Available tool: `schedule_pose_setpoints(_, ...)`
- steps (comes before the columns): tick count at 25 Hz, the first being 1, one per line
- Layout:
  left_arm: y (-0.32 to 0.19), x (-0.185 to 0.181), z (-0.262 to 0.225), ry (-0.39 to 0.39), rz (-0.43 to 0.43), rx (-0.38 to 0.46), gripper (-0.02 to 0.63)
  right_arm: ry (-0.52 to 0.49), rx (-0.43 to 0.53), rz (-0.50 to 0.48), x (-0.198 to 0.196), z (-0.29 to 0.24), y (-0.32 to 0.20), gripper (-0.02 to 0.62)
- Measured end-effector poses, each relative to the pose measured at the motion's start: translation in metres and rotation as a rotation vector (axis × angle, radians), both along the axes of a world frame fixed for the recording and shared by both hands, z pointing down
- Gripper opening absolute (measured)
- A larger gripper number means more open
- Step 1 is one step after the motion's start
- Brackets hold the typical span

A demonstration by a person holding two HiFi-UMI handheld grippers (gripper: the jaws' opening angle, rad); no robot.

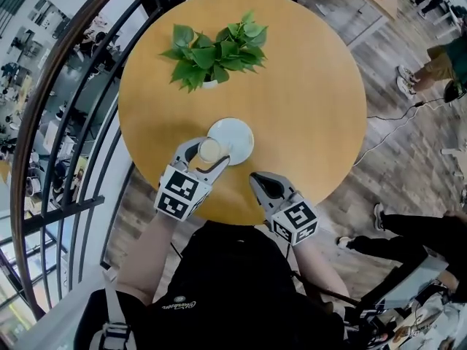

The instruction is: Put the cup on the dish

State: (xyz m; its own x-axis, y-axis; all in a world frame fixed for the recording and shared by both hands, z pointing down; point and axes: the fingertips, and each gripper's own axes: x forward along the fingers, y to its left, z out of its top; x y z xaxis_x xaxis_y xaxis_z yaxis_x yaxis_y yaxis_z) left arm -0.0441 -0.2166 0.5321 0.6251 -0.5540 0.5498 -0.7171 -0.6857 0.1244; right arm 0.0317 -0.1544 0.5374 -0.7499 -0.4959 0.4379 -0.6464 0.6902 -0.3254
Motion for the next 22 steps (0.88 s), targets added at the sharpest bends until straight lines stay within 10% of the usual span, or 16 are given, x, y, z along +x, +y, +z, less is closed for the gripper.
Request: schedule_pose_setpoints(22, -0.033, 0.028, 0.099, -0.124, 0.075, -0.114, 0.259, 0.013, -0.097, 0.064, 0.021, 0.04, 0.005, 0.005)
